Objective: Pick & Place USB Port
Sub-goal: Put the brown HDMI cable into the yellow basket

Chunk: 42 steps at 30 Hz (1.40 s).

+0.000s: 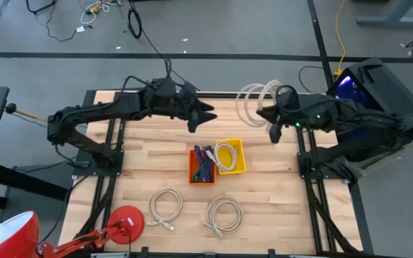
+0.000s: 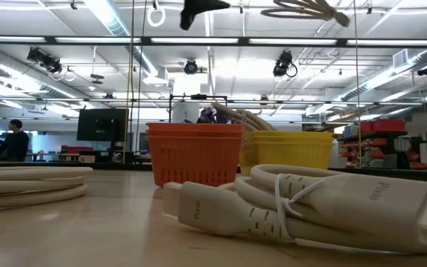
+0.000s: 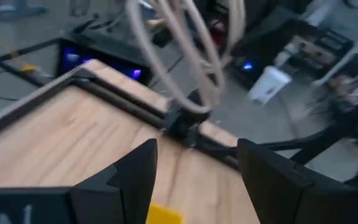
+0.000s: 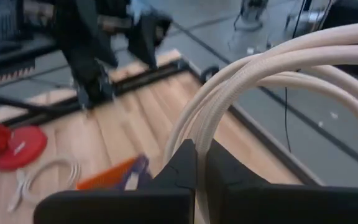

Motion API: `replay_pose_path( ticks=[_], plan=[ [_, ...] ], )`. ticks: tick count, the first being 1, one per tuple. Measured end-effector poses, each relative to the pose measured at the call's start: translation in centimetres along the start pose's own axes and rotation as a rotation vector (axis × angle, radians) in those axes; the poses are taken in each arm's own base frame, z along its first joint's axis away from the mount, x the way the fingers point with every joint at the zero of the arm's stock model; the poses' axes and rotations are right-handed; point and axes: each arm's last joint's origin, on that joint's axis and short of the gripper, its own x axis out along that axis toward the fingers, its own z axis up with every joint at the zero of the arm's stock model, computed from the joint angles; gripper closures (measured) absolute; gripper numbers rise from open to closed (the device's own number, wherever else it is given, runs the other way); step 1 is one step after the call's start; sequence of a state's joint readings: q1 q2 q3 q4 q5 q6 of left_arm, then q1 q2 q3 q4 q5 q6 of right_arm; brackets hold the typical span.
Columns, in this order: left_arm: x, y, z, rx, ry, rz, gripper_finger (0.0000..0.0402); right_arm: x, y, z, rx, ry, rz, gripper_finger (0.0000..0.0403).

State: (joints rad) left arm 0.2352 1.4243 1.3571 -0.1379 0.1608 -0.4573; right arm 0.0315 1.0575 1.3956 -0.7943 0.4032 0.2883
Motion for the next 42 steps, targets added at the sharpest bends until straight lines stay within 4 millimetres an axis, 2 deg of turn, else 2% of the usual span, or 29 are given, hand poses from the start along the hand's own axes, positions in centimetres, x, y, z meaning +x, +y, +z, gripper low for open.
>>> replay_pose_path(
  ticks=[5, 11, 15, 20, 29, 31, 33, 36, 42],
  plan=[
    [2.0, 0.1, -0.3, -0.041, -0.033, -0.076, 0.0175, 1.8, 0.5, 1.1, -0.042, -0.070, 0.037, 0.0398],
    [4.5, 0.4, -0.9, -0.082, -0.084, -0.146, 0.0175, 3.6, 0.7, 1.4, -0.055, -0.073, 0.069, 0.0398],
    [5.3, 0.5, -0.8, -0.093, -0.133, -0.195, 0.0175, 4.0, 0.7, 1.5, -0.051, -0.069, 0.092, 0.0398],
    [5.1, 0.3, 0.0, -0.070, -0.218, -0.198, 0.0189, 4.3, 0.9, 1.6, -0.050, -0.072, 0.118, 0.0398],
    [4.9, 0.6, 0.5, -0.069, -0.254, -0.215, 0.0257, 6.0, 1.6, 1.3, -0.046, -0.039, 0.162, 0.0398],
    [4.9, 0.5, 0.5, -0.066, -0.244, -0.232, 0.0299, 6.2, 1.7, 1.3, -0.046, -0.035, 0.169, 0.0398],
    [4.9, 0.5, 0.5, -0.067, -0.238, -0.242, 0.0358, 6.3, 1.7, 1.3, -0.047, -0.037, 0.174, 0.0398],
    [4.9, 0.5, 0.5, -0.071, -0.239, -0.242, 0.0365, 6.3, 1.7, 1.4, -0.044, -0.044, 0.176, 0.0387],
    [4.9, 0.6, 0.5, -0.067, -0.241, -0.227, 0.0365, 6.1, 1.7, 1.4, -0.057, -0.040, 0.206, 0.0336]
  ],
)
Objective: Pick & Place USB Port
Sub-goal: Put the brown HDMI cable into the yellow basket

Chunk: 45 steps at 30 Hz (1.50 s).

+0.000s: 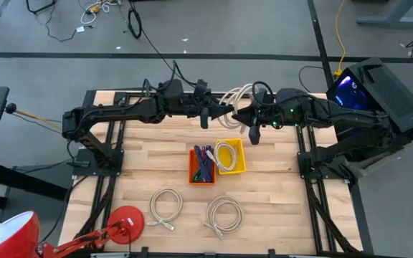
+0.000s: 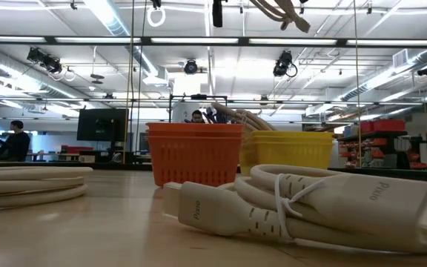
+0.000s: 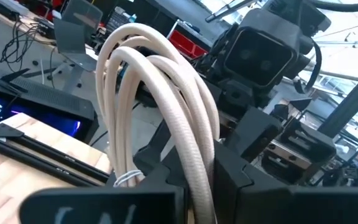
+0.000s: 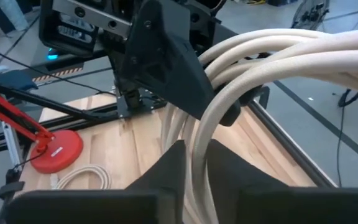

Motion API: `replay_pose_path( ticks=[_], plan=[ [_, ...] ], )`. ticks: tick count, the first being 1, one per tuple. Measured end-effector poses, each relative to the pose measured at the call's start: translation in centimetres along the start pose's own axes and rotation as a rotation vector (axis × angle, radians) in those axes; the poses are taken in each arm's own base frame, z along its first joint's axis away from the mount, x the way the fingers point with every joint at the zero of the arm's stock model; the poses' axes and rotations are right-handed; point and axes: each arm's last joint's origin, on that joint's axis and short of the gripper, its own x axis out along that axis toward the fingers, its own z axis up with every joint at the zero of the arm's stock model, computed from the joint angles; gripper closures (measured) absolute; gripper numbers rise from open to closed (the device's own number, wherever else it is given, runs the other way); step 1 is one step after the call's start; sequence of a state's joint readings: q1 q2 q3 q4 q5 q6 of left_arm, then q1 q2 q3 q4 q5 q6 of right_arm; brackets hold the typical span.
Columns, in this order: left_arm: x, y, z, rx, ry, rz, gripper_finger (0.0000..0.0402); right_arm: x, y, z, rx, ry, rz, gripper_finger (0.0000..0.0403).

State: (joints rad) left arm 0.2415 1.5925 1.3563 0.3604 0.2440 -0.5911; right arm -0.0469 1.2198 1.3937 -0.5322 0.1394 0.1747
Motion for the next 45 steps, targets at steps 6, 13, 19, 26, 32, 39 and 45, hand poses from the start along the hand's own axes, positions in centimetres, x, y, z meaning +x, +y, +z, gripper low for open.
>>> replay_pose_path(
  ticks=[6, 13, 19, 26, 32, 39, 45],
  plan=[
    [-0.3, 1.1, 0.2, 0.006, 0.029, 0.051, 0.0365, -0.1, 0.0, -0.1, -0.003, 0.014, 0.018, 0.0300],
    [-1.0, 3.3, -0.9, -0.031, 0.174, 0.231, 0.0365, -2.5, -0.4, 0.6, -0.001, -0.054, 0.034, 0.0270],
    [-1.2, 3.6, -2.0, -0.064, 0.260, 0.298, 0.0365, -5.4, -1.5, 1.3, -0.004, -0.139, -0.024, 0.0262],
    [-0.6, 1.7, -3.6, -0.124, 0.313, 0.256, 0.0365, -7.3, -2.9, 1.2, -0.016, -0.145, -0.138, 0.0271],
    [-0.6, -0.2, -5.9, -0.169, 0.403, 0.308, 0.0365, -7.2, -3.8, 1.0, -0.032, -0.113, -0.203, 0.0275],
    [-0.2, -0.1, -8.5, -0.356, 0.437, 0.458, 0.0365, -7.3, -4.2, 1.0, -0.062, -0.110, -0.230, 0.0276],
    [1.6, 0.8, -10.9, -0.454, 0.449, 0.444, 0.0365, -7.3, -4.3, 1.0, -0.081, -0.109, -0.236, 0.0278]
  ],
)
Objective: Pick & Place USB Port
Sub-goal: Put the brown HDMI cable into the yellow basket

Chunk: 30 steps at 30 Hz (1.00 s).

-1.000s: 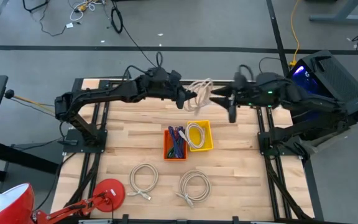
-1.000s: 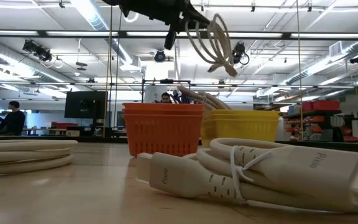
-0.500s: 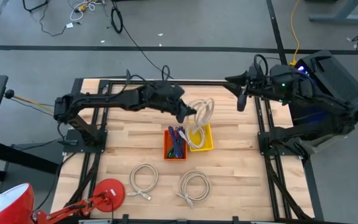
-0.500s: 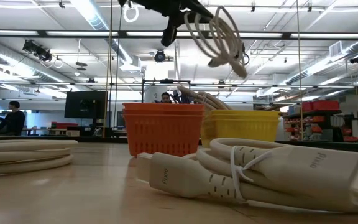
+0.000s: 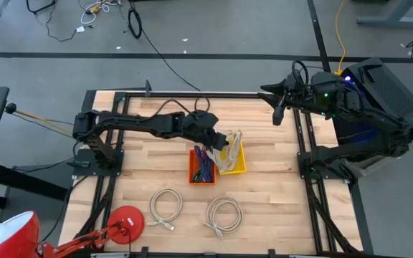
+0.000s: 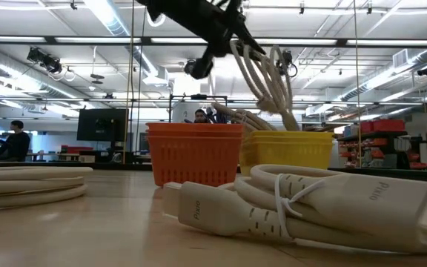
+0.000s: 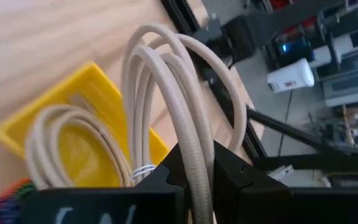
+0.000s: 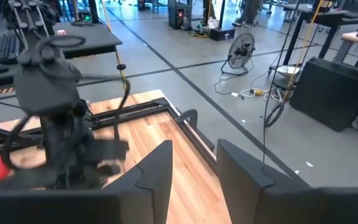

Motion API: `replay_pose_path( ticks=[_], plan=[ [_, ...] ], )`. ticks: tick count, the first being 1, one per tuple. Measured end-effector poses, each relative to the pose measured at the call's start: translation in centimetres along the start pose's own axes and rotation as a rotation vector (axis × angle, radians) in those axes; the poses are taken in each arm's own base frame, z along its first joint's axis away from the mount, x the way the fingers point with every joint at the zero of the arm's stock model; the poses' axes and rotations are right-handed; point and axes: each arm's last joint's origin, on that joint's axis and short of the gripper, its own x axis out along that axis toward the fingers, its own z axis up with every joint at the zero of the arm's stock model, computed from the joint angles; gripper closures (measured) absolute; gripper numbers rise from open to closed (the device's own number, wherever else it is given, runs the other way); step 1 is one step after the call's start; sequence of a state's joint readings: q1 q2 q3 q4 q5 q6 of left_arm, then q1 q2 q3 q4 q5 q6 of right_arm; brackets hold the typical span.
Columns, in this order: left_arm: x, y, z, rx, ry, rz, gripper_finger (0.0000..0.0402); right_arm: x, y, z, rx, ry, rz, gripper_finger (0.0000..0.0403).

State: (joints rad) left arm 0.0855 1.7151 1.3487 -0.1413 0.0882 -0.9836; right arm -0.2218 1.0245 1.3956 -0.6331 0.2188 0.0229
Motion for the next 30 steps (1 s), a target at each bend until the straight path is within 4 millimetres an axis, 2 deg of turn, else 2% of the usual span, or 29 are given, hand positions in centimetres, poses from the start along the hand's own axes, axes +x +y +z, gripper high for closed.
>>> replay_pose_path(
  ticks=[5, 9, 25, 27, 30],
  plan=[
    [1.9, 0.6, -0.4, -0.056, 0.045, -0.046, 0.0365, 0.0, 0.0, -0.1, -0.027, 0.007, 0.000, 0.0278],
    [2.8, 1.4, -0.7, -0.086, 0.048, 0.008, 0.0366, 0.0, 0.0, -0.2, -0.040, 0.018, -0.001, 0.0278],
    [2.5, 2.1, -1.0, -0.140, 0.023, 0.127, 0.0366, 0.0, 0.0, -0.4, -0.110, 0.037, 0.000, 0.0278],
    [2.5, 2.1, -1.0, -0.139, 0.024, 0.127, 0.0354, 0.0, 0.0, -0.4, -0.120, 0.037, 0.000, 0.0278],
    [2.5, 2.1, -1.0, -0.131, 0.024, 0.124, 0.0313, 0.0, 0.0, -0.4, -0.122, 0.037, 0.000, 0.0278]
  ],
)
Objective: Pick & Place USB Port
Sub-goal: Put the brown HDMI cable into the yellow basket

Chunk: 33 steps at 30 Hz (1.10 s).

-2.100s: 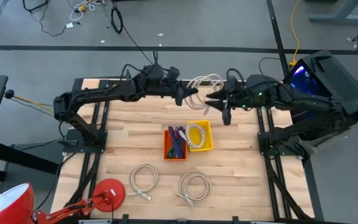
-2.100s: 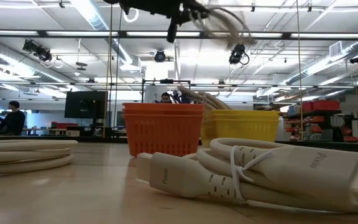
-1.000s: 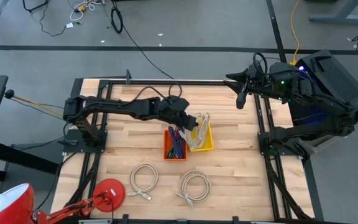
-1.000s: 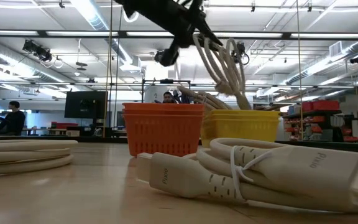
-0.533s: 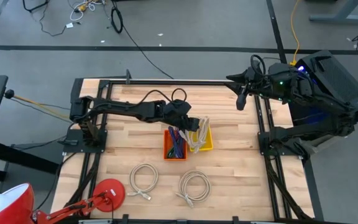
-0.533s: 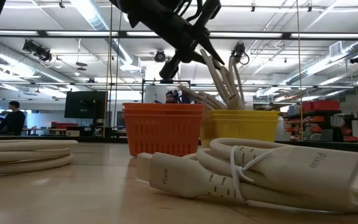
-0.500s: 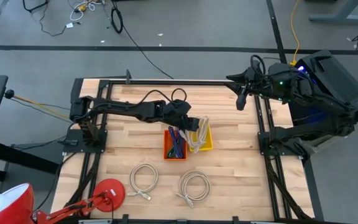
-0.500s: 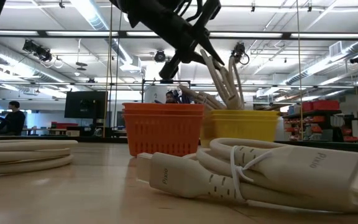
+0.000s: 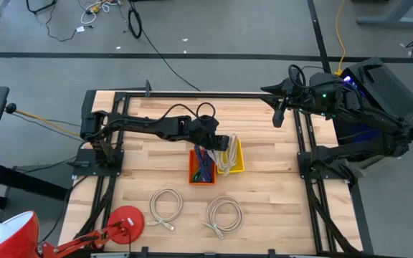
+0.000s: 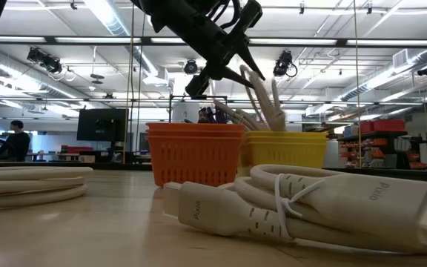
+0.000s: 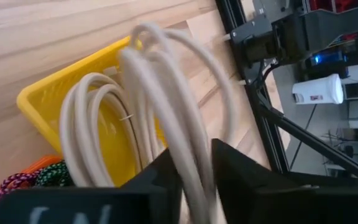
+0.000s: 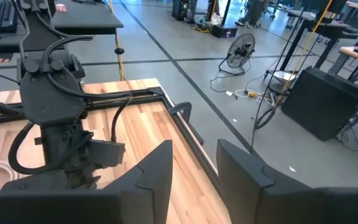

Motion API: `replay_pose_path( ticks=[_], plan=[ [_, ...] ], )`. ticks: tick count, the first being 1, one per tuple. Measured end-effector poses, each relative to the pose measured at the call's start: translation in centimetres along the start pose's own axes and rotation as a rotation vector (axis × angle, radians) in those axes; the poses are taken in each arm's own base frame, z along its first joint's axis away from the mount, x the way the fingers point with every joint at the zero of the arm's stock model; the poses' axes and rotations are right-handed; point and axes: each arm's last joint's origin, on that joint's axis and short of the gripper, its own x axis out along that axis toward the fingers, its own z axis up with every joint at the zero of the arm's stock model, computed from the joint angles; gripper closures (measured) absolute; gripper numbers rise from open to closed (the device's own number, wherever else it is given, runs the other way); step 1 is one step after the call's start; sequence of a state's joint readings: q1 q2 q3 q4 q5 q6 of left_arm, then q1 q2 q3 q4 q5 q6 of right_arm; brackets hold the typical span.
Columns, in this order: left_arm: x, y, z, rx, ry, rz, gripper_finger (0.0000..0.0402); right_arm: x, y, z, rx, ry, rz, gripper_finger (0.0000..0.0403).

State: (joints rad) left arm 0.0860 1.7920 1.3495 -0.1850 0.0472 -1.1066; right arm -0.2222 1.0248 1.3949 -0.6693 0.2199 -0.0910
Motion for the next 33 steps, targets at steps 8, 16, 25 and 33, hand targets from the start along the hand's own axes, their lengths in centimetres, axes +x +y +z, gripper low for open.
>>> replay_pose_path(
  ticks=[8, 16, 25, 33],
  plan=[
    [0.0, 0.0, 0.1, 0.017, 0.002, -0.010, 0.0251, 0.0, 0.0, -0.1, 0.000, 0.006, 0.000, 0.0278],
    [-0.4, 0.7, 1.8, 0.042, -0.032, -0.001, 0.0245, 0.0, 0.0, -0.2, 0.011, 0.023, 0.002, 0.0278],
    [-1.8, 1.4, 4.3, 0.109, -0.047, -0.022, 0.0244, 0.0, 0.1, -0.6, 0.018, 0.057, 0.005, 0.0278],
    [-6.0, 3.1, 4.7, 0.264, 0.171, 0.089, 0.0245, 0.0, 0.1, -0.6, 0.017, 0.062, 0.004, 0.0278]
  ],
)
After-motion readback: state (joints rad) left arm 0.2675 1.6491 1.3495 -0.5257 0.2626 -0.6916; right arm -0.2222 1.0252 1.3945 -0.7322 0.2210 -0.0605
